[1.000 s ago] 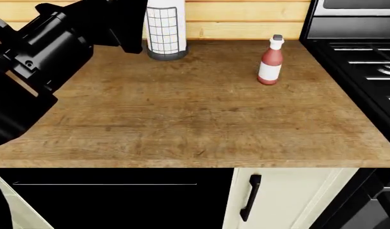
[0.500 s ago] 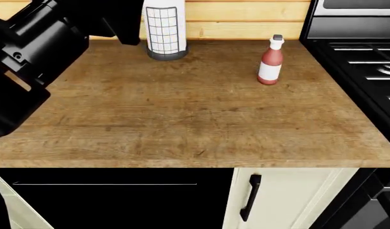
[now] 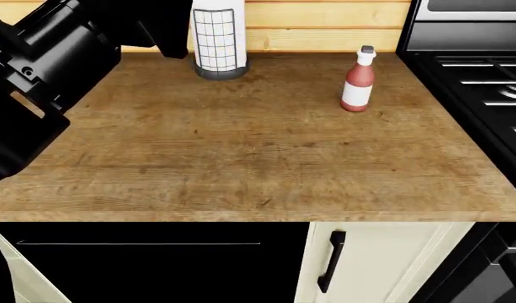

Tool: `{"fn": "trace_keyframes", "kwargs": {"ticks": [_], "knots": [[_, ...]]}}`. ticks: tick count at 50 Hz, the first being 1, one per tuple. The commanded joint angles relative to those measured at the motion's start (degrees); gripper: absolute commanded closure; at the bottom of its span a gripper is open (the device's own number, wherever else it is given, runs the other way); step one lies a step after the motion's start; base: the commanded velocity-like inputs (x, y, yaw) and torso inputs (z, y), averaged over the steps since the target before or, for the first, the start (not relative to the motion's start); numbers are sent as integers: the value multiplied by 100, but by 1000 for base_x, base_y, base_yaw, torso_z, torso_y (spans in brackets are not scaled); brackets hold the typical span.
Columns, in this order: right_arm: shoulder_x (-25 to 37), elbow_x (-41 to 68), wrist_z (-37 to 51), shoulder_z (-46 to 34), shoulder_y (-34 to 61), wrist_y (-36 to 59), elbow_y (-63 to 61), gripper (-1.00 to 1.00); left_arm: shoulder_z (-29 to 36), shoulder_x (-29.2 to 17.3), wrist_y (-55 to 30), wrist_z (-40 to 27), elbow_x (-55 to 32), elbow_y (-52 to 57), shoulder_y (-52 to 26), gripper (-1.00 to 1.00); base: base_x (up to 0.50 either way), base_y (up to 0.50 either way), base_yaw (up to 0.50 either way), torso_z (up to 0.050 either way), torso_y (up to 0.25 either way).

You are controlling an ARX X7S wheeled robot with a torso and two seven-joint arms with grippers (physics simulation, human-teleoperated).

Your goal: Pick the cans from the counter and place them in their designated side in the cabinet.

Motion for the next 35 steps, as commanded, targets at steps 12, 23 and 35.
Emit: {"fn": "trace_keyframes", "kwargs": {"ticks": [12,23,35], "knots": [[4,-24,-29,-9,31,-41,-19,100,194,103,43,138,148,-203,-185,-100,0,0,0,0,0],[4,-24,-29,-9,31,-41,-19,100,192,168,135,199,177,-282,-349,-100,0,0,0,0,2],[4,-24,-29,-9,31,-41,-19,100,175,187,217,262,188,-255,-498,-100,0,0,0,1,0]]}}
